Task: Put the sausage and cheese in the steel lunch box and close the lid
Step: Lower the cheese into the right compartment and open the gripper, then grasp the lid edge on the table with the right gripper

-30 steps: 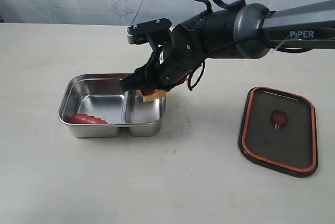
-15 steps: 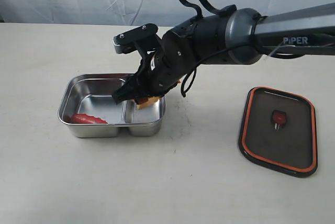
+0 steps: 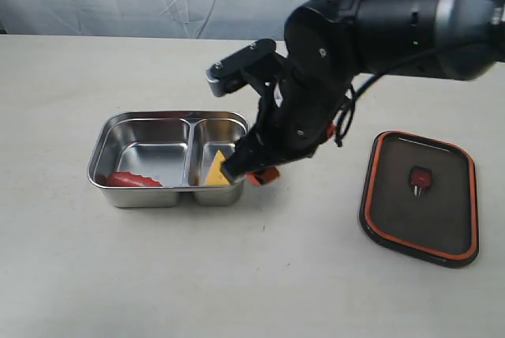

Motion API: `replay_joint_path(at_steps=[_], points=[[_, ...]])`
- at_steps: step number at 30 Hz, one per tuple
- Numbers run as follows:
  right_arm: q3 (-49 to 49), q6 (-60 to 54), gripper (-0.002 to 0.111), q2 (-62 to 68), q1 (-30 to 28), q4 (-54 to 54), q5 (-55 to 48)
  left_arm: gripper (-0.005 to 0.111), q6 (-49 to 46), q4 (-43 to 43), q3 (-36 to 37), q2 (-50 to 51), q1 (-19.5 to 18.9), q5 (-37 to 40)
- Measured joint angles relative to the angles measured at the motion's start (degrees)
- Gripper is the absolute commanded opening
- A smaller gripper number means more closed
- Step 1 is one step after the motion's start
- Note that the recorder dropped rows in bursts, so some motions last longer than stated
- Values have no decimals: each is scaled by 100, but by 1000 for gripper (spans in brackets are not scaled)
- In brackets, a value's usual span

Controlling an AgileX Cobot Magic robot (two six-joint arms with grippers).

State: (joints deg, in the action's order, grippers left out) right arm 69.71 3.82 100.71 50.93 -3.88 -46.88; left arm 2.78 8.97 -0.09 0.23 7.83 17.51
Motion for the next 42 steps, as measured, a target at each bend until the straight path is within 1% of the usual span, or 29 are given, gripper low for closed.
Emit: replay_joint_path(at_steps=[3,5,8,12,14,18,24,29,37,42], points=[[-698,38,62,-408,-83,-307,-49,0,0,0,0,0,0,0],[-1248,110,60,-675,-205,-568,-85,0,0,0,0,0,0,0],[-2029,325,52,-957,-369,-1052,-125,0,0,0,0,0,0,0],[-2696,474,41,-1162,-463,-1389,-149,0,0,0,0,0,0,0],[-2914,511,39,-1216,-463,-1455,-80,0,0,0,0,0,0,0],[-3180,778,40,-1218,-463,-1768,276,0,0,0,0,0,0,0],[-3423,1841,40,-1107,-478,-2750,676,0,0,0,0,0,0,0],[-3434,2082,40,-811,-629,-2709,917,0,0,0,0,0,0,0],[-3446,2126,40,-464,-666,-2698,1459,0,0,0,0,0,0,0],[-3415,2137,40,-356,-666,-2698,1477,0,0,0,0,0,0,0]])
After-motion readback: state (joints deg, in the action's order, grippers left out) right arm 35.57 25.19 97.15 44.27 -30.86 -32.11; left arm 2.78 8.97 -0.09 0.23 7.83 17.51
